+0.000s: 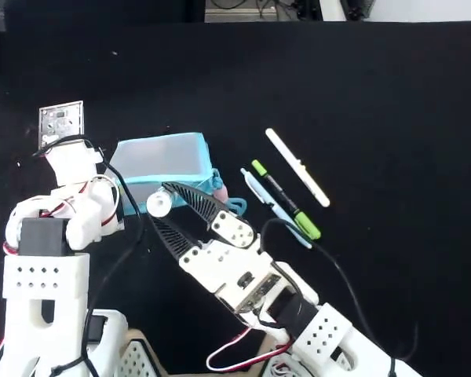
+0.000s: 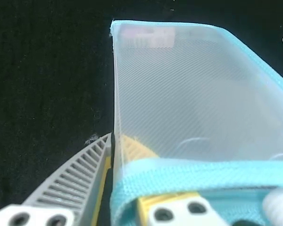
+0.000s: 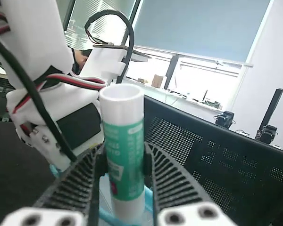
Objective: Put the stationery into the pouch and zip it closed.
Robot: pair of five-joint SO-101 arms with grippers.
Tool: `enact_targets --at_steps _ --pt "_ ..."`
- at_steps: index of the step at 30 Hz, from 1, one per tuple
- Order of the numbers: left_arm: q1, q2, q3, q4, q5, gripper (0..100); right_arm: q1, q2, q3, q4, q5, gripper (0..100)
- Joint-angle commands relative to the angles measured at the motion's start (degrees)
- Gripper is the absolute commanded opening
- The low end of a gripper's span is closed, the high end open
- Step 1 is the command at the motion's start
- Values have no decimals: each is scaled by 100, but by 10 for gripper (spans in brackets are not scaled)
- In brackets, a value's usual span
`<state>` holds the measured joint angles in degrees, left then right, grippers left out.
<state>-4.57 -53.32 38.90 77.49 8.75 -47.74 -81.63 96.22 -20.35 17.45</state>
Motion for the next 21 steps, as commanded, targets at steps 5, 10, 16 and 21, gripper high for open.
enact_targets --at_steps 5,10,16,21 --pt "-57 0 -57 44 35 30 343 -84 -57 -9 -53 11" --pt "-57 0 -119 88 26 30 343 -84 -66 -9 -44 11" --pt "-57 0 -382 404 26 30 308 -84 -514 466 -62 11" --pt "-57 0 -382 404 26 30 316 -13 -734 958 -62 11"
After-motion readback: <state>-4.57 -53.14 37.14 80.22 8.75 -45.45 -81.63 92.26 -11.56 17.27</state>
